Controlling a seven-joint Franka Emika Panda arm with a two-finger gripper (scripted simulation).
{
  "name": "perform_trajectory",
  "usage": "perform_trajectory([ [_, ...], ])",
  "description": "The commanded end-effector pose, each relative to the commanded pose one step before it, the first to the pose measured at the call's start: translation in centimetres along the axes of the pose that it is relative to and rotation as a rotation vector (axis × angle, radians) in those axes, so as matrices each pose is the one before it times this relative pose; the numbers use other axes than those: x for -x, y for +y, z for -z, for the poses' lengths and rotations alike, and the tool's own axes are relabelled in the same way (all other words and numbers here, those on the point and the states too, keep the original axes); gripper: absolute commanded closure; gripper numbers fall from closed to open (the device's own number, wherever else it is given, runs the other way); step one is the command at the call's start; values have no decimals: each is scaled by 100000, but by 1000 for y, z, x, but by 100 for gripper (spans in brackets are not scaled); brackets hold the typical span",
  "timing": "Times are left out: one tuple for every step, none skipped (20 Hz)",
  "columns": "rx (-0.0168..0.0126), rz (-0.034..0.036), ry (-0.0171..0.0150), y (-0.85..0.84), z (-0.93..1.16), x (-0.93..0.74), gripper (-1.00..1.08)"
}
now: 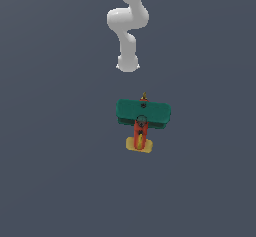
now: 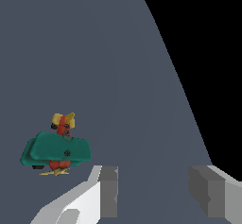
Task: Pick up the object and move it to a goal position.
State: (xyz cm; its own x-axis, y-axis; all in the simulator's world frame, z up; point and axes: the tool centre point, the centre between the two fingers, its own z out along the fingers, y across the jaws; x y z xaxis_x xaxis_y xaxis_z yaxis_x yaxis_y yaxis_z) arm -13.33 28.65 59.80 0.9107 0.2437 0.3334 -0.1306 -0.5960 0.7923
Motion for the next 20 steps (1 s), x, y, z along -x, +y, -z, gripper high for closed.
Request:
perform_trajectory([
  [3594, 1946, -1546, -1890, -470, -177, -20],
  [1329, 852, -671, -771, -221, -84, -20],
  [1316, 868, -700, -781, -238, -88, -20],
  [1302, 882, -728, -790, -256, -92, -20],
  [1287, 897, -756, -799, -273, -96, -20],
  [1271, 911, -784, -807, -289, -100, -20],
  [1257, 927, -812, -817, -306, -105, -20],
  [1239, 941, -838, -824, -322, -109, -20],
  [1223, 956, -865, -832, -339, -114, -20],
  [1206, 971, -891, -841, -355, -118, -20],
  [1187, 985, -917, -847, -370, -122, -20],
  [1168, 999, -943, -855, -386, -127, -20],
  [1149, 1014, -968, -862, -401, -131, -20],
  [1129, 1027, -992, -868, -415, -136, -20],
  [1109, 1042, -1018, -875, -430, -141, -20],
  [1089, 1056, -1042, -882, -445, -145, -20],
  [1067, 1070, -1065, -887, -459, -150, -20],
  [1045, 1084, -1088, -893, -472, -154, -20],
  [1024, 1098, -1112, -899, -486, -159, -20],
  [1001, 1112, -1134, -904, -499, -163, -20],
])
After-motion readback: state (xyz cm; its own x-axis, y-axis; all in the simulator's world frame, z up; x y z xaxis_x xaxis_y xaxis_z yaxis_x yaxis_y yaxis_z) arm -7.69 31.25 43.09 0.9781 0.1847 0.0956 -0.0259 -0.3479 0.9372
